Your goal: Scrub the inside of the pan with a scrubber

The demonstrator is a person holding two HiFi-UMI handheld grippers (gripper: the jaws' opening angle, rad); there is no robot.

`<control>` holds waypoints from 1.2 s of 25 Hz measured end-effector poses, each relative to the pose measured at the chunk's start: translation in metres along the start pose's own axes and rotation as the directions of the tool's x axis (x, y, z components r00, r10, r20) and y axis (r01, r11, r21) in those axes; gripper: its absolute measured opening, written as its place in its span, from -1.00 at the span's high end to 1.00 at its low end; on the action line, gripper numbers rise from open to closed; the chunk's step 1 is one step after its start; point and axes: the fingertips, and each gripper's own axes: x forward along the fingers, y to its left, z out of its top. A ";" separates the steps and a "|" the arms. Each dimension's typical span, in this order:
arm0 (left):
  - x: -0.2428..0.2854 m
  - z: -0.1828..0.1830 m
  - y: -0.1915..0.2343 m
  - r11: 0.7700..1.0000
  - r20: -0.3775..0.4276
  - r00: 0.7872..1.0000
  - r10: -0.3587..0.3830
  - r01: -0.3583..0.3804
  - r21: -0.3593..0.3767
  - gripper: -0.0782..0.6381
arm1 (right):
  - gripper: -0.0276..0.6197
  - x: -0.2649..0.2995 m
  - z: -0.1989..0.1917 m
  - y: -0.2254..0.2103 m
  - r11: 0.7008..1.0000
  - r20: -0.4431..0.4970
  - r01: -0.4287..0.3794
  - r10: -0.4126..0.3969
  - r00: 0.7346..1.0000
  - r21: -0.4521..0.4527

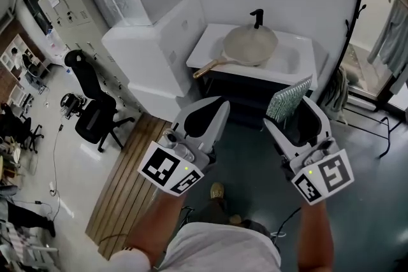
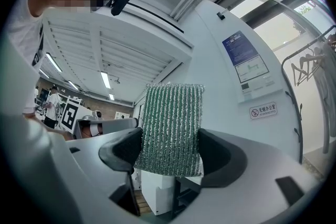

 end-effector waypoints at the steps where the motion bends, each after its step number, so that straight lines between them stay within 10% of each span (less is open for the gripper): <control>1: 0.002 -0.001 0.001 1.000 0.000 1.000 -0.001 0.001 0.001 0.74 | -0.13 0.002 -0.001 -0.003 1.000 0.000 0.000 0.000 1.000 0.000; 30: 0.159 -0.081 0.219 0.997 -0.012 0.997 -0.079 0.078 -0.018 0.74 | -0.13 0.218 -0.066 -0.152 0.995 -0.074 0.094 -0.096 0.993 -0.027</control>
